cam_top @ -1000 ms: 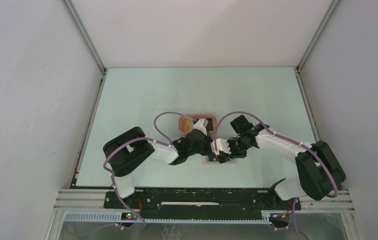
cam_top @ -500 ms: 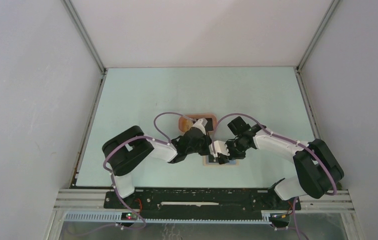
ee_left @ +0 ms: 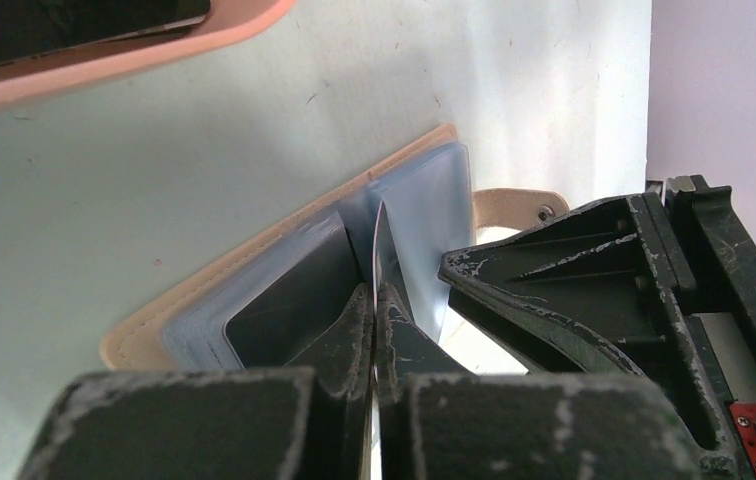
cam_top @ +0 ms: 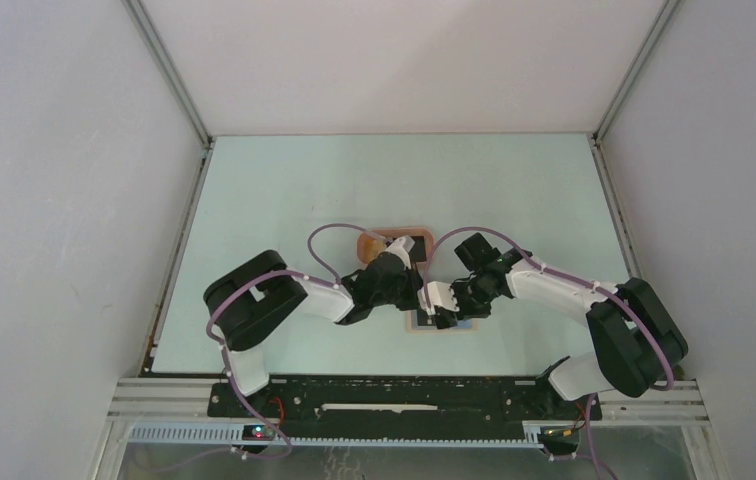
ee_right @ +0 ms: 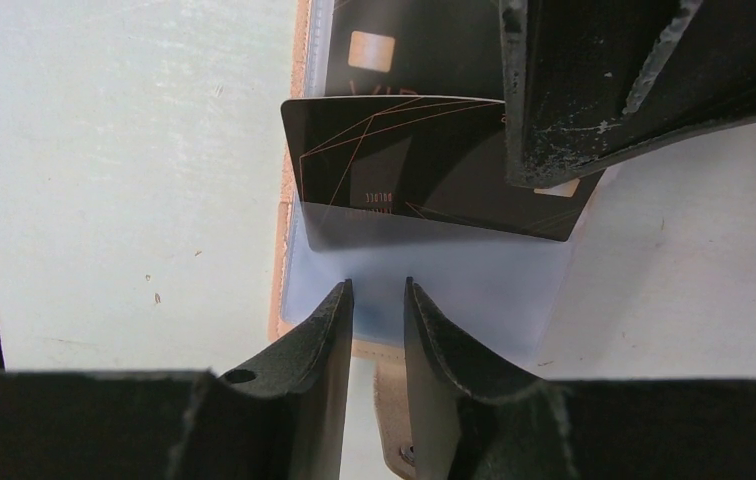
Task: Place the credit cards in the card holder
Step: Insert the credit card into the card holder.
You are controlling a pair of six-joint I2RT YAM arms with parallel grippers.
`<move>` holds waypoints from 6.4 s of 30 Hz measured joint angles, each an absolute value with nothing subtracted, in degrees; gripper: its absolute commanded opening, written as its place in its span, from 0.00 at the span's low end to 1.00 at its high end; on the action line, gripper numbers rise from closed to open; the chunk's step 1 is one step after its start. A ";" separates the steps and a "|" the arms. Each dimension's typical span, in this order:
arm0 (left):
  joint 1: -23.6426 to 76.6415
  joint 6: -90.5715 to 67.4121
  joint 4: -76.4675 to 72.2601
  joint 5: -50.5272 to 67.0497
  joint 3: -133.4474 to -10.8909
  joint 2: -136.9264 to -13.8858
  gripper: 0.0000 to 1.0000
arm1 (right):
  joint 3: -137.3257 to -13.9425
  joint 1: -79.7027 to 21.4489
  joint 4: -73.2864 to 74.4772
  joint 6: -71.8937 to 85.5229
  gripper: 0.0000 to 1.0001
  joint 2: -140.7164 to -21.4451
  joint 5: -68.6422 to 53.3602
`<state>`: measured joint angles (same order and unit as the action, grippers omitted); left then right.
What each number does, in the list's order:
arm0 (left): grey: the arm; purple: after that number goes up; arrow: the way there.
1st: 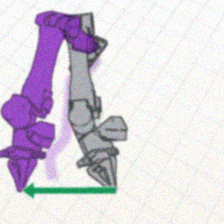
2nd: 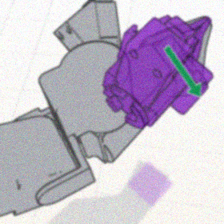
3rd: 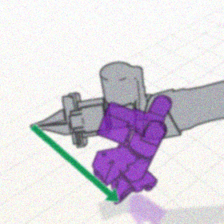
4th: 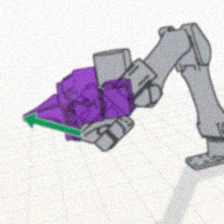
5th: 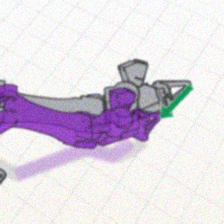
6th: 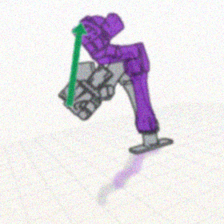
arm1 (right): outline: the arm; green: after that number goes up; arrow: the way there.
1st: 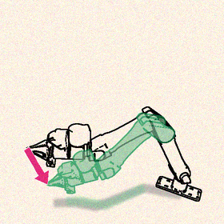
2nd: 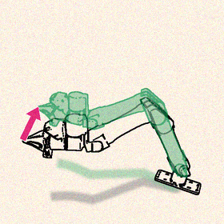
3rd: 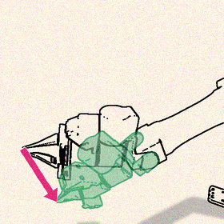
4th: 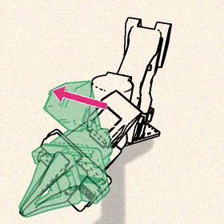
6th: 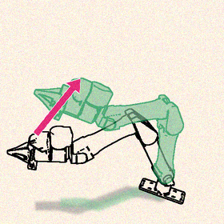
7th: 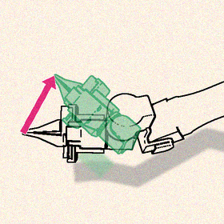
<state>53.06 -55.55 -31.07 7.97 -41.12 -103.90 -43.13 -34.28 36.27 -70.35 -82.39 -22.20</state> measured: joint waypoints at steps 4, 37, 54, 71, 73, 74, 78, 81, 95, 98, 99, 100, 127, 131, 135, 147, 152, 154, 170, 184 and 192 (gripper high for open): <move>52.95 -55.48 -30.37 8.40 -41.76 -104.16 0.00 | -43.13 -34.26 36.27 -70.35 0.34 -82.28 -22.20; 51.92 -55.46 -32.29 12.73 -44.05 -107.72 0.19 | -41.17 -40.23 33.15 -70.72 0.13 -69.84 -31.53; 51.53 -55.02 -34.11 14.20 -43.81 -108.40 0.20 | -40.91 -49.10 21.69 -67.57 0.05 -79.40 -17.96; 51.29 -54.94 -35.62 15.75 -43.29 -108.55 0.27 | -40.42 -47.79 22.02 -69.04 0.03 -80.25 -15.16; 51.29 -54.94 -35.68 15.84 -43.29 -108.55 0.28 | -40.38 -47.37 22.26 -69.30 0.03 -80.25 -15.40; 51.29 -54.94 -35.68 15.88 -43.29 -108.55 0.28 | -40.32 -47.22 22.33 -69.36 0.03 -80.25 -15.51; 51.29 -54.94 -35.83 16.08 -43.29 -108.57 0.30 | -40.18 -46.48 23.07 -69.91 0.04 -80.25 -15.59; 51.24 -54.94 -35.94 16.49 -43.29 -108.64 0.31 | -40.07 -45.69 23.99 -70.35 0.04 -80.25 -15.68; 51.24 -54.96 -38.20 16.95 -42.26 -108.64 0.34 | -40.01 -40.71 27.86 -70.50 0.12 -78.43 -17.34; 51.24 -54.96 -40.23 16.99 -40.93 -108.36 0.35 | -40.01 -38.96 29.43 -70.48 0.17 -76.66 -19.31; 51.24 -54.89 -40.66 16.97 -40.42 -108.03 0.35 | -40.01 -38.52 30.06 -70.52 0.20 -75.85 -20.12; 51.24 -54.70 -40.97 16.97 -39.77 -107.55 0.35 | -40.01 -38.09 30.83 -70.57 0.22 -74.83 -20.93; 58.52 -29.28 -27.57 4.40 -31.48 -66.04 0.38 | -48.38 -17.08 44.97 -42.33 0.52 -60.62 -47.33; 58.65 -26.35 -24.97 2.50 -31.48 -59.02 0.47 | -48.84 -15.05 46.61 -38.59 0.53 -62.22 -49.67; 58.65 -24.23 -23.49 0.89 -31.40 -53.47 0.63 | -51.96 -14.96 50.33 -36.82 0.53 -67.72 -52.16; 58.65 -27.27 -25.80 -5.34 -24.60 -50.68 0.98 | -53.63 -17.67 51.16 -28.93 0.50 -80.27 -48.90; 58.65 -30.61 -27.53 -5.91 -24.40 -56.60 0.88 | -53.63 -17.76 49.15 -24.21 0.50 -85.76 -45.69; 58.65 -31.66 -28.86 -5.85 -24.38 -58.81 0.85 | -53.65 -17.72 48.34 -22.70 0.50 -87.70 -44.45; 58.65 -36.07 -38.81 -4.93 -24.32 -74.46 0.75 | -55.61 -13.02 46.70 -17.10 0.48 -95.88 -39.88; 58.65 -37.76 -45.08 -2.39 -24.45 -84.75 0.68 | -57.28 -10.79 46.94 -16.49 0.48 -101.49 -41.25; 58.65 -38.63 -47.59 -1.72 -24.45 -86.00 0.68 | -57.67 -10.26 47.31 -16.47 0.48 -102.76 -42.26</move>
<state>58.65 -38.63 -47.59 -1.72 -24.45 -86.00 -57.67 -10.26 47.31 -16.47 -102.76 -42.26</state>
